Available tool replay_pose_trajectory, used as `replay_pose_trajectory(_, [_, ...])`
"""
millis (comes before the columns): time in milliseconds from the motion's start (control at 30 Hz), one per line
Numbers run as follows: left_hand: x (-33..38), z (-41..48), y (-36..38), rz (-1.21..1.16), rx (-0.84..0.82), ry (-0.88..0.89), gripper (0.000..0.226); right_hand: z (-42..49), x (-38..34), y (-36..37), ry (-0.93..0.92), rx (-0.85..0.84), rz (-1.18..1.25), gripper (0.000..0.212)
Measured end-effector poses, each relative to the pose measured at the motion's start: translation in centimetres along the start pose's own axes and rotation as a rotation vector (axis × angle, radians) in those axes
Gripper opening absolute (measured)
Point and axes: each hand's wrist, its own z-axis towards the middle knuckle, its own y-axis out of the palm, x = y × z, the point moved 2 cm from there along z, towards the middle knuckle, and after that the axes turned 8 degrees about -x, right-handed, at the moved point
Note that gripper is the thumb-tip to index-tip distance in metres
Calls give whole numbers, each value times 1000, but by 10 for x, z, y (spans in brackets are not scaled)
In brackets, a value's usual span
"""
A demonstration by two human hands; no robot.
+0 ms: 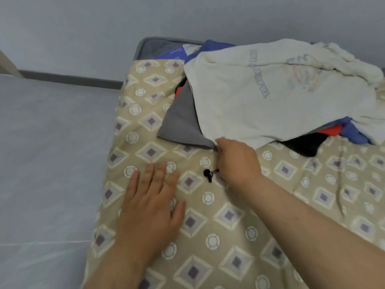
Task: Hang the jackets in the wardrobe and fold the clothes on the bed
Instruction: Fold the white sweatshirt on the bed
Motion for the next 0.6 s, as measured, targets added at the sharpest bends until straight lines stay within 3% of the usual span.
replay_pose_trajectory(67, [-1, 1, 4, 23, 30, -3, 66, -8, -1, -1, -39, -15, 30, 27])
replay_pose_trajectory(267, [-2, 2, 10, 67, 110, -3, 68, -47, 10, -14, -61, 249, 372, 21])
replay_pose_trajectory(400, [2, -7, 10, 18, 137, -23, 66, -96, 26, -23, -67, 266, 542, 22])
replay_pose_trajectory(500, [23, -38, 17, -241, 147, 2, 57, -140, 32, -23, -59, 165, 652, 31])
replay_pose_trajectory(600, [54, -92, 27, -752, 84, -14, 53, -202, 27, -14, -112, 44, 660, 33])
